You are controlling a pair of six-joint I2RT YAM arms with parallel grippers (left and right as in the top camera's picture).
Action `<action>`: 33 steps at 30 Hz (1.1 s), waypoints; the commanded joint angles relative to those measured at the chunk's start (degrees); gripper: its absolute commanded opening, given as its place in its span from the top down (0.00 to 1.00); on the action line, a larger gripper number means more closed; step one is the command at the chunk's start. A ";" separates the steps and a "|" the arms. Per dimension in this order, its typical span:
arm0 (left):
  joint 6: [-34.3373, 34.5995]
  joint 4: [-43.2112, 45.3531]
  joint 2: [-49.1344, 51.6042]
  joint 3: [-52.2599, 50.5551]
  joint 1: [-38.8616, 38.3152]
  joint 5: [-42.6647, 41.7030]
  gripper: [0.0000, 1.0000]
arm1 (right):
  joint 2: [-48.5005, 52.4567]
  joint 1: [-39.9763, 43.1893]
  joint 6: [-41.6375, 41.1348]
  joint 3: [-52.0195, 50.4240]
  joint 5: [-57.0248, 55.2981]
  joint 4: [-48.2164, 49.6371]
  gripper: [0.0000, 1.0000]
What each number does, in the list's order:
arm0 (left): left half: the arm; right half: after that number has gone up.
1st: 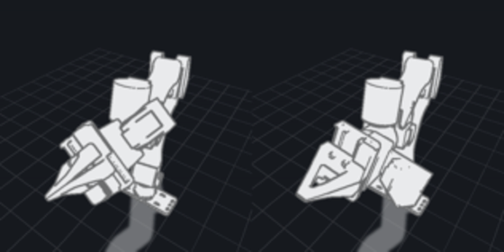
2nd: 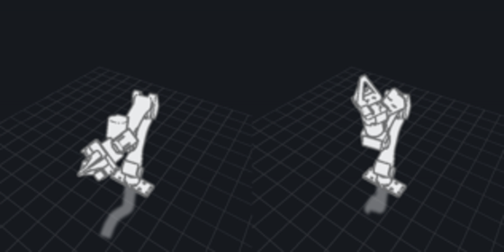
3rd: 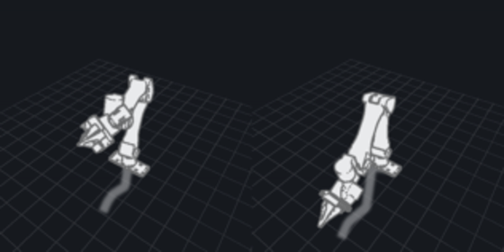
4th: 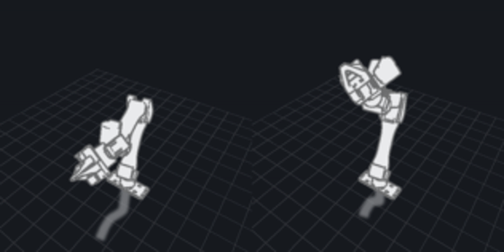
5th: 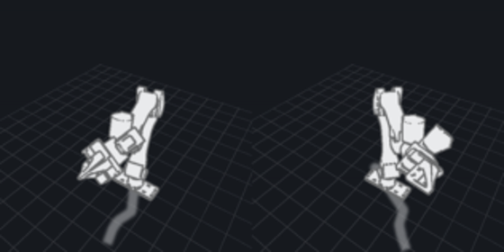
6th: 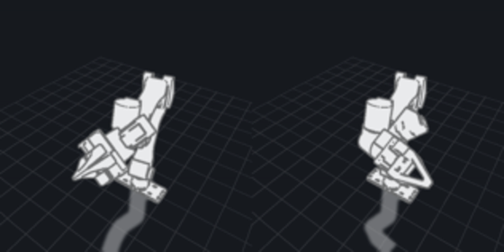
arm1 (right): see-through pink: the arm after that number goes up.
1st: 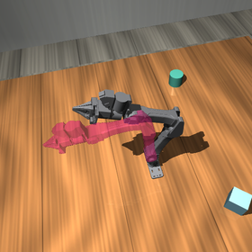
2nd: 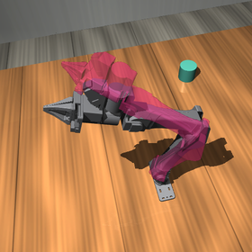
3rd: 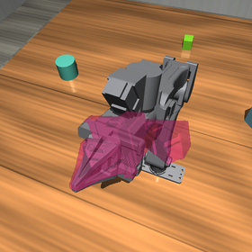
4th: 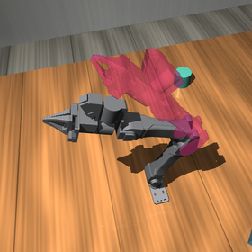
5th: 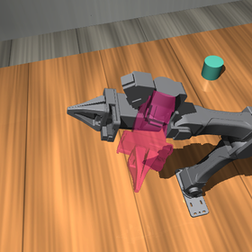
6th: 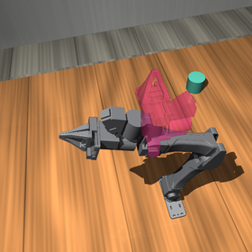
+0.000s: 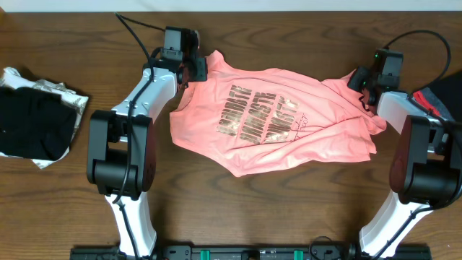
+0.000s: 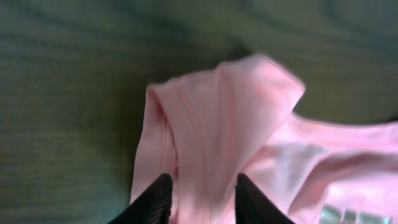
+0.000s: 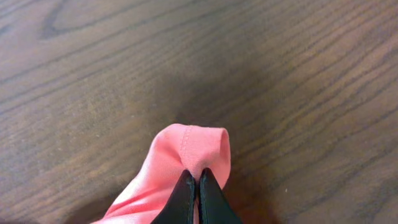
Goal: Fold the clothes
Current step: 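Move both grippers down to grasp the shirt's side edges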
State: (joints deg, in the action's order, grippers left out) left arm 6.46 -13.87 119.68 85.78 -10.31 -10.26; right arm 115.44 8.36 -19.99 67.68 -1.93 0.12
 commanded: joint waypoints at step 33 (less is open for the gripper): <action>2.69 5.31 4.31 2.38 1.70 -14.80 0.74 | -1.57 0.15 -0.28 1.01 1.14 -8.72 0.99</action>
State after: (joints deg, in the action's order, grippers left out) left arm 9.28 -8.75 127.13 86.19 -9.65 -24.10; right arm 115.44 8.36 -19.99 67.77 -1.04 -8.95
